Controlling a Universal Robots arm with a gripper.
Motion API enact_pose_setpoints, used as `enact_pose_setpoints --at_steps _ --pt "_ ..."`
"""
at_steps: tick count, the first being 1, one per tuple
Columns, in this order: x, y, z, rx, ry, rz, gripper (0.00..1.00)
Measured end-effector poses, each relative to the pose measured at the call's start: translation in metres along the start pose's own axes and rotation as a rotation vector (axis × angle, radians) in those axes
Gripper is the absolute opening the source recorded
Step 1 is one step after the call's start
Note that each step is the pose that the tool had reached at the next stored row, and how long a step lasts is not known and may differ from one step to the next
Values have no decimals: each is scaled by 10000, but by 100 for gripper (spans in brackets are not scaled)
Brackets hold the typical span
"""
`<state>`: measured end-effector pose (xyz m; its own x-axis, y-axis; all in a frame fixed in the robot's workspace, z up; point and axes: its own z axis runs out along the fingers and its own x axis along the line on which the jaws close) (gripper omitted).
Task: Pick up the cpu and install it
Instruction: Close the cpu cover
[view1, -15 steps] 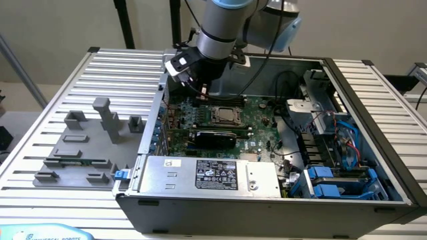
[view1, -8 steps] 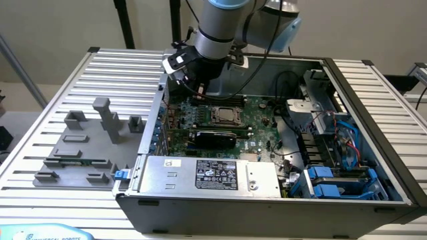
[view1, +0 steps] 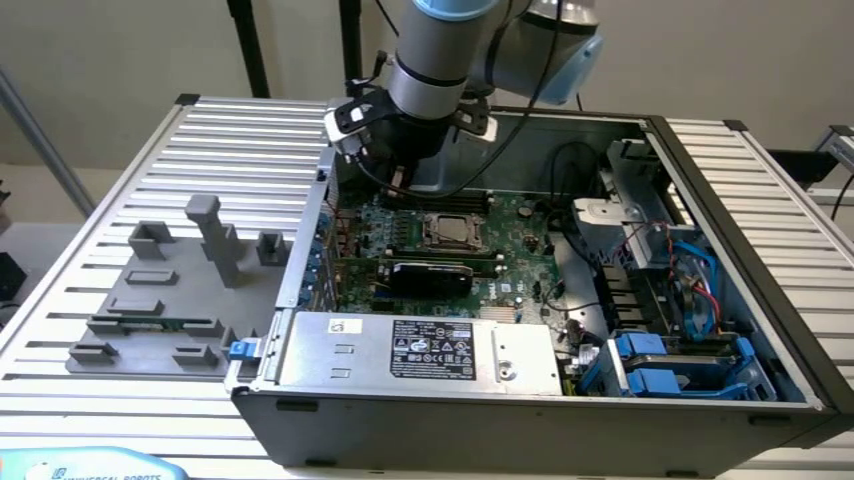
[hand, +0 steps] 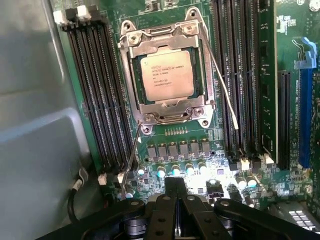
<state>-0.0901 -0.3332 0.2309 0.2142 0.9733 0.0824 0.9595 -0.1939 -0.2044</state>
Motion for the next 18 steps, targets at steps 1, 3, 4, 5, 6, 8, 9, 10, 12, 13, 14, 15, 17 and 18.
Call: enact_pose_setpoints --at_steps 1,3,4,5,6,8,9,10,12,13,14,15,17,18 --pt "0 0 1 -10 26 121 11" --pt "0 0 2 -37 92 442 11" --pt "0 0 3 -51 127 610 11" --pt "0 0 3 -65 163 786 11" --pt "0 0 3 -76 194 935 11" --pt "-1 -1 4 -85 249 1185 11" --pt "-2 0 4 -80 279 1275 11" --pt "-4 0 4 -70 312 1357 11" --pt "-12 0 0 -32 390 1489 11" --pt "-17 0 -2 -11 433 1545 11" --pt "-22 -1 -6 11 481 1598 11" --pt "-28 -1 -11 35 532 1643 11" --pt "-38 -2 -18 73 629 1752 11" --pt "-39 -3 -19 81 676 1831 11"
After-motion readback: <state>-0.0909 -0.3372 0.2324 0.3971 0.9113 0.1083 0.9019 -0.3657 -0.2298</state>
